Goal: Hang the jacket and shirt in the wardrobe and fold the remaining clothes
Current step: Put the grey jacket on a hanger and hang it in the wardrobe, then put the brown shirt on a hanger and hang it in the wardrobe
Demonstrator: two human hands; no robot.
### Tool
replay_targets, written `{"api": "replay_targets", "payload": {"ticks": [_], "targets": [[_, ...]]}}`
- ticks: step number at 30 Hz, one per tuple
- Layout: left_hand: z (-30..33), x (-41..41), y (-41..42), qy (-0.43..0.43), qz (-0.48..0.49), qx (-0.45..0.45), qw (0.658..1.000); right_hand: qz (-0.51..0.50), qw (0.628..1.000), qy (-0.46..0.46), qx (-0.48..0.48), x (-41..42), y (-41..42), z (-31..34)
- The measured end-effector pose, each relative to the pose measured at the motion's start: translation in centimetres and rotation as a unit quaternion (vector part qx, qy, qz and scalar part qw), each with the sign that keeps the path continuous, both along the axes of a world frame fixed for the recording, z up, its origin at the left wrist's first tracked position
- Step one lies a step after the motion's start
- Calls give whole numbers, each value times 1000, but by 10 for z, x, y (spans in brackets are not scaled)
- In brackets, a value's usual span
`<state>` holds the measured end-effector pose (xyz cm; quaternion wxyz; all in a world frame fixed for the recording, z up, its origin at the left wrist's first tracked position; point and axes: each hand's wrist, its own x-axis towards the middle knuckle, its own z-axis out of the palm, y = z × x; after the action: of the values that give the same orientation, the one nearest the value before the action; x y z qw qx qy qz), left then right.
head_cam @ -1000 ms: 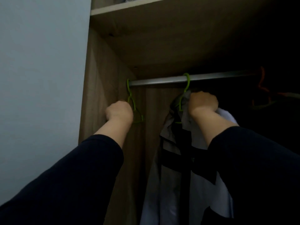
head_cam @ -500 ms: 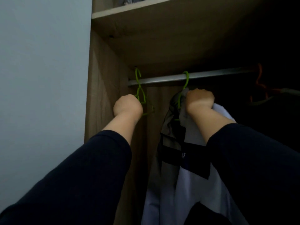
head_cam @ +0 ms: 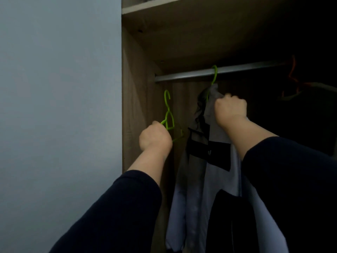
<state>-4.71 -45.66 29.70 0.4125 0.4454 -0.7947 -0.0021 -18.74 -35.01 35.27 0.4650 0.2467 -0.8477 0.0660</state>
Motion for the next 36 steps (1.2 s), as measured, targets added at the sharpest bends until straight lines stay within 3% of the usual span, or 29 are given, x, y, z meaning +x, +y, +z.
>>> {"api": "replay_targets", "payload": {"ticks": [3, 5, 7, 9, 10, 12, 19, 22, 24, 27, 33, 36], "targets": [[-13, 8, 14, 3, -6, 1, 1000, 32, 995, 95, -1, 15, 9, -20], [-22, 12, 27, 11, -14, 2, 1000, 178, 979, 86, -44, 26, 5, -37], [-34, 14, 41, 24, -28, 14, 999, 338, 919, -125, -161, 39, -5, -50], [-48, 17, 57, 21, -35, 26, 999, 411, 811, -340, -239, 50, -20, -59], [-58, 19, 66, 10, -37, 25, 999, 420, 770, -408, -252, 56, -25, -64], [-79, 23, 85, -17, -40, 20, 999, 415, 727, -487, -250, 67, -28, -76], [-146, 40, 143, -38, -50, 105, 993, 391, 714, -544, -204, 68, -9, -121], [-167, 50, 162, 39, -114, 185, 975, 401, 717, -547, -162, 69, 13, -140], [-179, 61, 168, 75, -125, 203, 968, 428, 697, -558, -144, 74, 31, -152], [-186, 85, 167, 62, -60, 169, 982, 441, 671, -579, -140, 87, 48, -175], [-174, 143, 187, 8, 24, 62, 998, 477, 724, -496, -43, 136, 98, -195], [-169, 167, 202, -24, 56, 14, 998, 523, 713, -466, 21, 159, 114, -191]]}}
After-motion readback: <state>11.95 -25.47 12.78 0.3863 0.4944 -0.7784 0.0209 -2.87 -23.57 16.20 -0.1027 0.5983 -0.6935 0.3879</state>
